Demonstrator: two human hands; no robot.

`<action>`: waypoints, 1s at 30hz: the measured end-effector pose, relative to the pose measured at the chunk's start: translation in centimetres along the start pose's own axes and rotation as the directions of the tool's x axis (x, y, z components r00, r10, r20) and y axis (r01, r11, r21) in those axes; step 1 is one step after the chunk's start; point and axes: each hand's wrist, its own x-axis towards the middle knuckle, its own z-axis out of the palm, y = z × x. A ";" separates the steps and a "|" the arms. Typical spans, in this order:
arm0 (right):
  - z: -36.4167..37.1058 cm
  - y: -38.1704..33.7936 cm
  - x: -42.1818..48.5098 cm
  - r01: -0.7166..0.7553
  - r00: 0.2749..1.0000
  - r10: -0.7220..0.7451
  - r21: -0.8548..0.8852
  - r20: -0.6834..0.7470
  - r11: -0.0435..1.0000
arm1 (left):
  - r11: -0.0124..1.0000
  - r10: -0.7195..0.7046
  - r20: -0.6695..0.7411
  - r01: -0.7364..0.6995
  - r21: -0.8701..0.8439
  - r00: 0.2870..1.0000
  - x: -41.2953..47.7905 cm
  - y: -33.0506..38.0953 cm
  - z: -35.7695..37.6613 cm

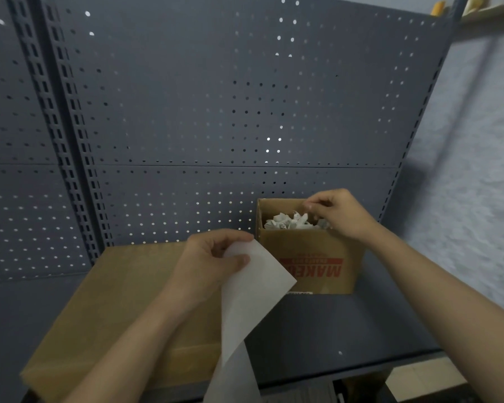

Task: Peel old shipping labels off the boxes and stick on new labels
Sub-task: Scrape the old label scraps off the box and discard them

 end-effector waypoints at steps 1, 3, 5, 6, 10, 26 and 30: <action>0.0 -0.2 -0.2 0.006 1.000 -0.006 0.009 -0.020 1.000 | 1.000 0.008 0.007 -0.008 -0.005 1.000 0.0 0.2 0.1; 0.0 -0.9 -0.5 0.024 0.997 -0.022 0.022 -0.069 0.999 | 1.000 0.019 0.014 -0.019 -0.011 1.000 0.1 0.4 0.4; -0.1 -2.0 -1.0 0.058 0.994 -0.055 0.033 -0.093 0.998 | 1.000 0.023 0.009 -0.023 -0.017 1.000 0.2 0.6 0.7; 0.0 -2.6 -1.3 0.075 0.993 -0.070 0.045 -0.094 0.996 | 1.000 0.021 0.006 -0.021 -0.021 1.000 0.2 0.7 0.9; 0.7 -5.8 -2.9 0.127 0.992 -0.129 0.088 0.017 0.988 | 0.997 0.000 -0.001 0.000 -0.083 1.000 0.2 0.9 1.5; 1.7 -7.8 -6.8 0.041 0.997 -0.054 0.230 0.049 0.972 | 0.981 0.064 0.059 -0.052 -0.186 0.996 -0.5 2.3 2.8; 1.6 -7.9 -7.2 0.019 1.000 -0.020 0.217 0.003 0.976 | 0.983 0.067 0.059 -0.055 -0.176 0.996 -0.6 2.4 3.0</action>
